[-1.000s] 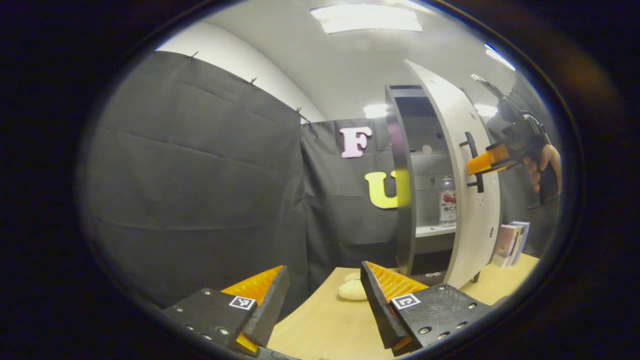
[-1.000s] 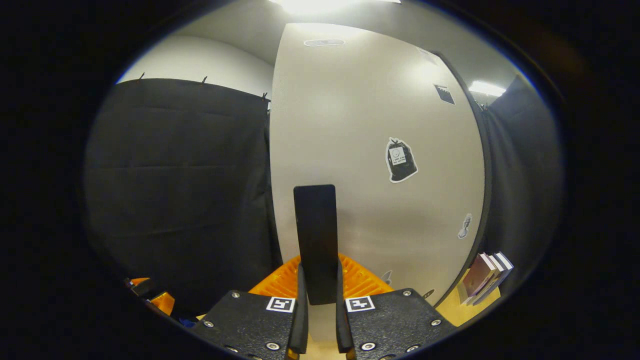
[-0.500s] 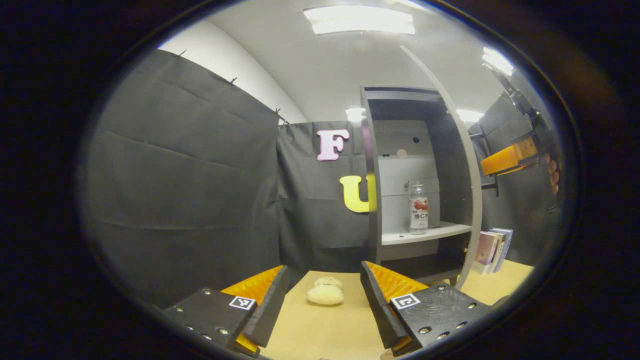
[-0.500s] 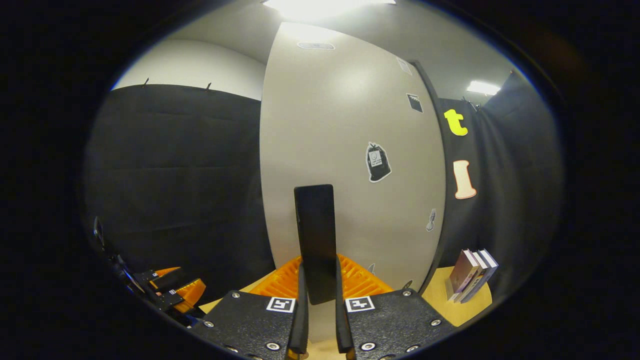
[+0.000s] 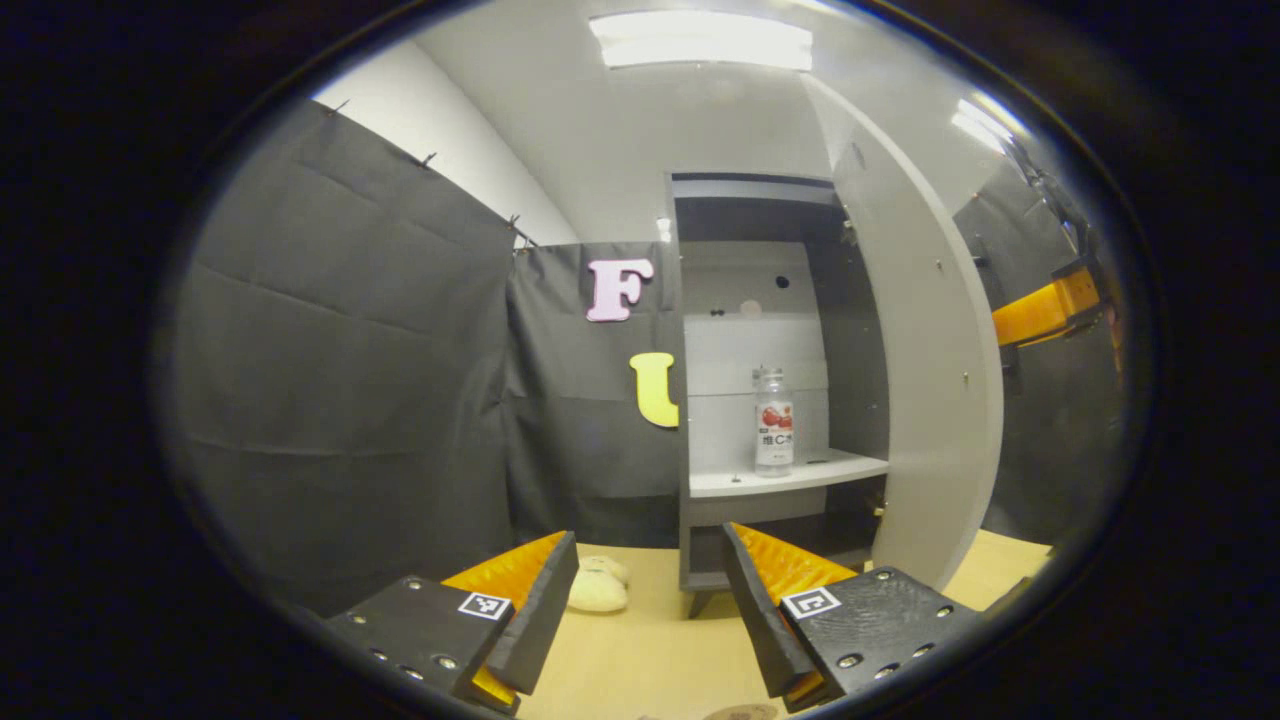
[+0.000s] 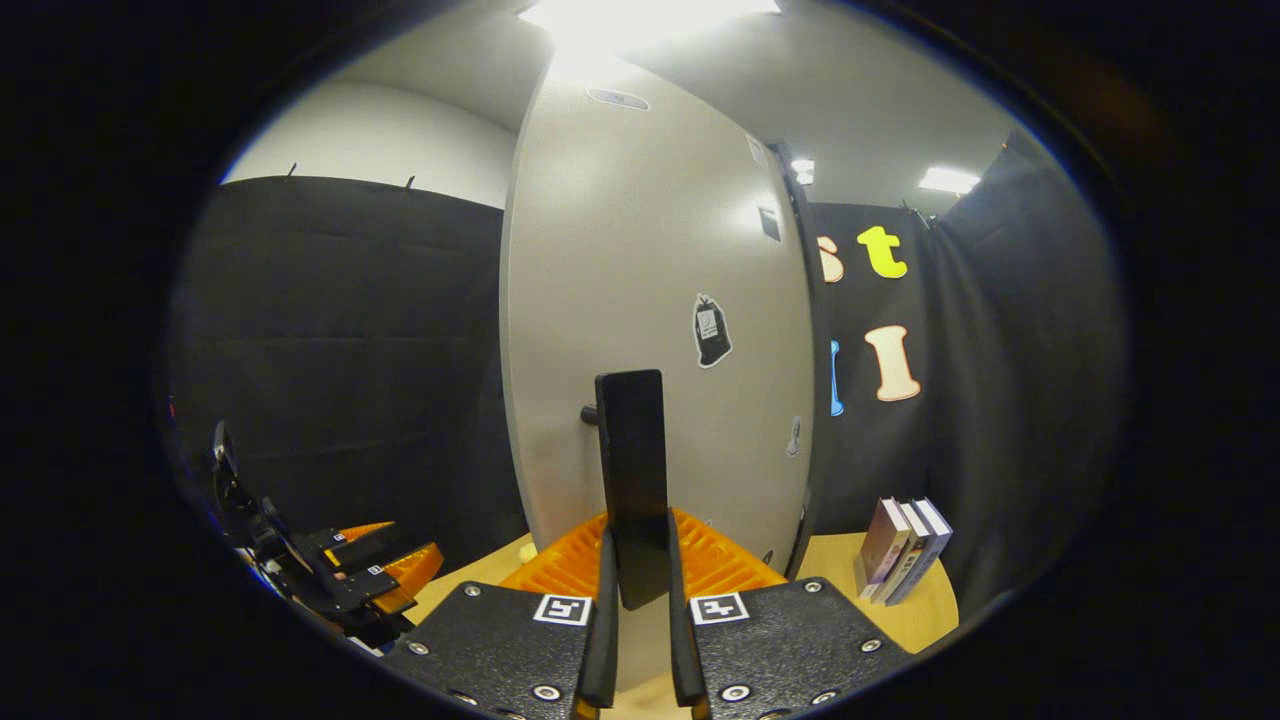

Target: Open the cabinet door with the right hand, grasp the bottle in the cabinet with the left hand and place it on the coaster, then close the cabinet door with the right hand.

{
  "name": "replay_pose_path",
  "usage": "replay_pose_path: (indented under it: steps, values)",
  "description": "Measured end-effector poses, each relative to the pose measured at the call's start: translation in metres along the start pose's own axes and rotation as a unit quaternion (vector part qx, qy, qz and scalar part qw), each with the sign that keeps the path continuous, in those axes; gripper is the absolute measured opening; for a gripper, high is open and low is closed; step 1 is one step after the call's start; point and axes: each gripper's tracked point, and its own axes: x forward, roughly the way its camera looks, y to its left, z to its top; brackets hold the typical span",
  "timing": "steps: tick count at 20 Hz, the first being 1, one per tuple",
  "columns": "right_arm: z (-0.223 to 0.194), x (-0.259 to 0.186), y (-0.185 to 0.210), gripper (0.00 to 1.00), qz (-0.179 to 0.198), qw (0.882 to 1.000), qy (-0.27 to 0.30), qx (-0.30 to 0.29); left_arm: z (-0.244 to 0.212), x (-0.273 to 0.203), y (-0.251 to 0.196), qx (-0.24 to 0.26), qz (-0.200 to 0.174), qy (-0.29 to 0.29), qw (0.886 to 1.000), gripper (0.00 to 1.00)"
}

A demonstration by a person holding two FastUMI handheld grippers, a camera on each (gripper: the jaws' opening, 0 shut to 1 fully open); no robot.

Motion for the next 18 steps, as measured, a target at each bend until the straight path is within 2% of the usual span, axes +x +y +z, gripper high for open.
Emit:
replay_pose_path:
  steps: [1,2,4,5,10,11,15,16,17,18]
  values:
    - [0.0,-0.003,-0.003,0.22,-0.005,1.0,-0.002,0.0,-0.001,0.002,-0.007,-0.001,-0.005,0.0,1.0,0.87]
    - [0.001,-0.006,-0.008,0.22,-0.012,1.0,-0.004,-0.001,-0.004,0.005,-0.016,-0.003,-0.012,0.005,1.0,0.83]
    - [0.0,-0.011,-0.019,0.22,-0.026,1.0,-0.006,-0.004,-0.005,0.01,-0.033,-0.003,-0.023,0.008,1.0,0.83]
    - [0.001,-0.015,-0.026,0.22,-0.034,0.999,-0.008,-0.004,-0.005,0.012,-0.039,-0.004,-0.027,0.009,1.0,0.87]
    - [0.004,-0.03,-0.057,0.15,-0.072,0.997,-0.016,-0.008,-0.006,0.026,-0.07,-0.009,-0.048,0.013,0.999,0.78]
    - [0.004,-0.034,-0.064,0.15,-0.08,0.997,-0.017,-0.014,-0.005,0.028,-0.076,-0.011,-0.053,0.014,0.998,0.83]
    - [0.005,-0.044,-0.085,0.15,-0.112,0.993,-0.025,-0.031,0.004,0.042,-0.094,-0.014,-0.069,0.012,0.997,0.83]
    - [0.004,-0.046,-0.092,0.15,-0.12,0.992,-0.027,-0.03,0.007,0.047,-0.098,-0.016,-0.073,0.011,0.997,0.78]
    - [0.005,-0.05,-0.098,0.15,-0.129,0.991,-0.029,-0.028,0.011,0.054,-0.104,-0.019,-0.08,0.011,0.997,0.78]
    - [0.006,-0.054,-0.105,0.15,-0.138,0.99,-0.032,-0.025,0.013,0.06,-0.11,-0.023,-0.086,0.011,0.996,0.82]
